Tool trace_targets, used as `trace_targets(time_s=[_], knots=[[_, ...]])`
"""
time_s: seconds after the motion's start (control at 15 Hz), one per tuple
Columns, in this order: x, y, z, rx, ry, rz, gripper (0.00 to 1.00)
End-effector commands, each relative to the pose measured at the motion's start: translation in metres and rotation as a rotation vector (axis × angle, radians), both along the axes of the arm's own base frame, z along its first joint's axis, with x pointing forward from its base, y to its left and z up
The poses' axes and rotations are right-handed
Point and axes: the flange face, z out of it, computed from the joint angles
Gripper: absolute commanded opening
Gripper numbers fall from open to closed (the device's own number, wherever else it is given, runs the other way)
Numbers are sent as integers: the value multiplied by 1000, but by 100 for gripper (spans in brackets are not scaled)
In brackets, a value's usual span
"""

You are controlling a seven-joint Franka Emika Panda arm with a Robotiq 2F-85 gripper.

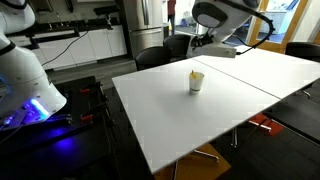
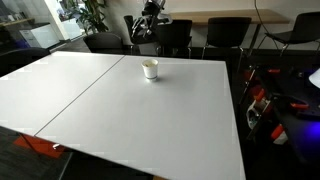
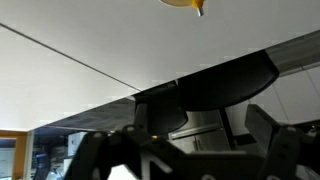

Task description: Pick the pen and put it in the cup

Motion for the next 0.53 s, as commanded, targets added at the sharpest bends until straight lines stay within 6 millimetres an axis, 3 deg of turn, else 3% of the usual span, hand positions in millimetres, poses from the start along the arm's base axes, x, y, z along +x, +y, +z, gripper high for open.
trace_targets(time_s=[0.0, 0.2, 0.47], knots=[[-28, 30, 25, -87, 74, -157, 100], [-46, 63, 30, -150, 115, -232, 100], [-81, 126, 29, -199, 134, -277, 100]])
